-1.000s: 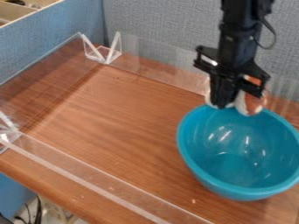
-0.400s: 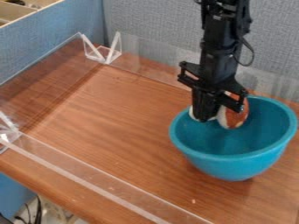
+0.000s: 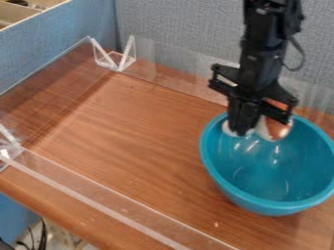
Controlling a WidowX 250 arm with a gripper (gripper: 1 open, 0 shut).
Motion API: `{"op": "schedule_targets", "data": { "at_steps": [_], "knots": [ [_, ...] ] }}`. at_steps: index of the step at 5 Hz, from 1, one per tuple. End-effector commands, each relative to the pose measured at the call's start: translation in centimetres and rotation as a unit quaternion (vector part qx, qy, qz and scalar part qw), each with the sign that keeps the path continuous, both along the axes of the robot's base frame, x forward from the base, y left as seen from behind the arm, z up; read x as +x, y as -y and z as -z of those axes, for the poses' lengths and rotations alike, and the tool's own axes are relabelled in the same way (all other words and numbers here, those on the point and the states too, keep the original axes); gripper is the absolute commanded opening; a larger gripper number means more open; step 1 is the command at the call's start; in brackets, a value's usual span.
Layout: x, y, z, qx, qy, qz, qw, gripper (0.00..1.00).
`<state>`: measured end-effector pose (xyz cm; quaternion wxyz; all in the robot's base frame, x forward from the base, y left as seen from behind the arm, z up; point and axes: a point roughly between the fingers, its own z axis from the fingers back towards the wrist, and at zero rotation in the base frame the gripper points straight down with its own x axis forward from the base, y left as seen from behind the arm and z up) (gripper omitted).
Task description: Put the mushroom in the blue bowl
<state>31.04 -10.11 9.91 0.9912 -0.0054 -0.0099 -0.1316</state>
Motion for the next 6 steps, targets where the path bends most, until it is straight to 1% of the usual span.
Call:
{"op": "schedule_targets", "data": {
  "at_steps": [1, 3, 4, 5, 6],
  "knots": [
    [1.1, 0.3, -2.1, -0.016, 0.054, -0.006, 0.9984, 0.00],
    [1.5, 1.2, -0.6, -0.016, 0.044, -0.007, 0.9989, 0.00],
    [0.8, 1.9, 0.3, -0.016, 0.038, 0.008, 0.9991, 0.00],
    [0.0, 2.5, 0.8, -0.017, 0.035, 0.022, 0.9990, 1.00],
    [-0.6, 3.3, 1.0, -0.017, 0.033, 0.036, 0.9987, 1.00]
  ]
}}
